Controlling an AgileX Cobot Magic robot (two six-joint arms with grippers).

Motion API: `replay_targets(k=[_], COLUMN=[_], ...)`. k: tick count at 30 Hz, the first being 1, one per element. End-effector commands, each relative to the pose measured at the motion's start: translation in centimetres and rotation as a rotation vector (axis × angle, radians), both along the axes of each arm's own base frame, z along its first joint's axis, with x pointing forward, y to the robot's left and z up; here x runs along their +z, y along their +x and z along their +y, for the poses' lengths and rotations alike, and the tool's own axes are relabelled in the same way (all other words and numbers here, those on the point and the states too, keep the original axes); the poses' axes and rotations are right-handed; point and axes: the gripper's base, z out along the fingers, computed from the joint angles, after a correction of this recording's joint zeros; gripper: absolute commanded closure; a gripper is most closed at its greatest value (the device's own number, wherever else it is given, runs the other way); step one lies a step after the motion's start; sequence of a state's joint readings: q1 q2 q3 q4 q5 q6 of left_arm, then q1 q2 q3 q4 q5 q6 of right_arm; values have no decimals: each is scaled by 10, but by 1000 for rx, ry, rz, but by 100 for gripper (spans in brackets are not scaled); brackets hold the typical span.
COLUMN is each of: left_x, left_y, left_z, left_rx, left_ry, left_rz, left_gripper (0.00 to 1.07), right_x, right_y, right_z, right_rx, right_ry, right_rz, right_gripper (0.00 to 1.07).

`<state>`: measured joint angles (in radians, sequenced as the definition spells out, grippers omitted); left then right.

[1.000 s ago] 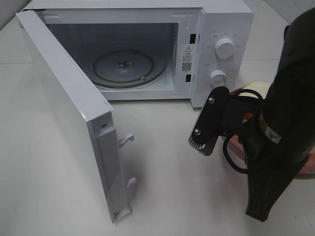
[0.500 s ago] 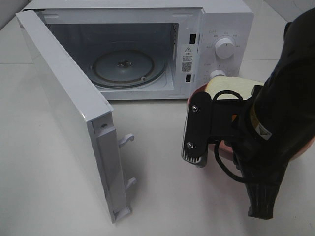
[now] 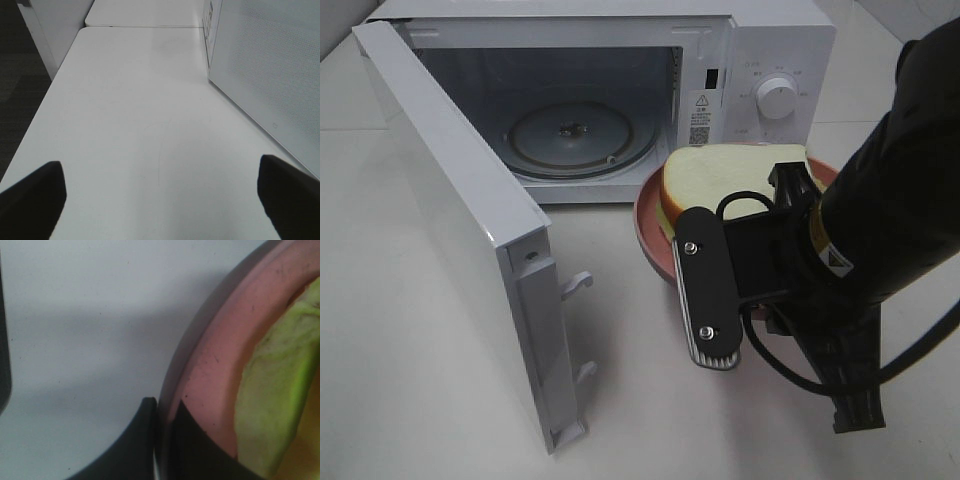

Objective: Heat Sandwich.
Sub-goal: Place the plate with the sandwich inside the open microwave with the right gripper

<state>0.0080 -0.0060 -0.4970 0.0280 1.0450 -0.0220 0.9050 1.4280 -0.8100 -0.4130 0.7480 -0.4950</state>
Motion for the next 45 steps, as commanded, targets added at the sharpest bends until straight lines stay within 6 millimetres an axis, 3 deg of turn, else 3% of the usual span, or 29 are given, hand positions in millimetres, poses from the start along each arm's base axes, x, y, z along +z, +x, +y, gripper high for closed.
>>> replay_targets(k=[1,22,34,45], left_x=[0,0,0,0], left_y=[-3,-3,-3,-3], left_z=[0,0,0,0], left_rx=[5,5,5,5], left_ry=[-1,-1,-1,-1], left_rz=[-31,-31,-31,-31], left_gripper=[9,9,9,9], right_x=[3,4,3,2], right_y=[1,5,26,30], right_z=[4,10,-10,-14], right_rx=[51,450,550,659], right_ry=[40,-67,-32,10], right_rz=[-38,-91,-53,-30], right_gripper=[107,107,107,107])
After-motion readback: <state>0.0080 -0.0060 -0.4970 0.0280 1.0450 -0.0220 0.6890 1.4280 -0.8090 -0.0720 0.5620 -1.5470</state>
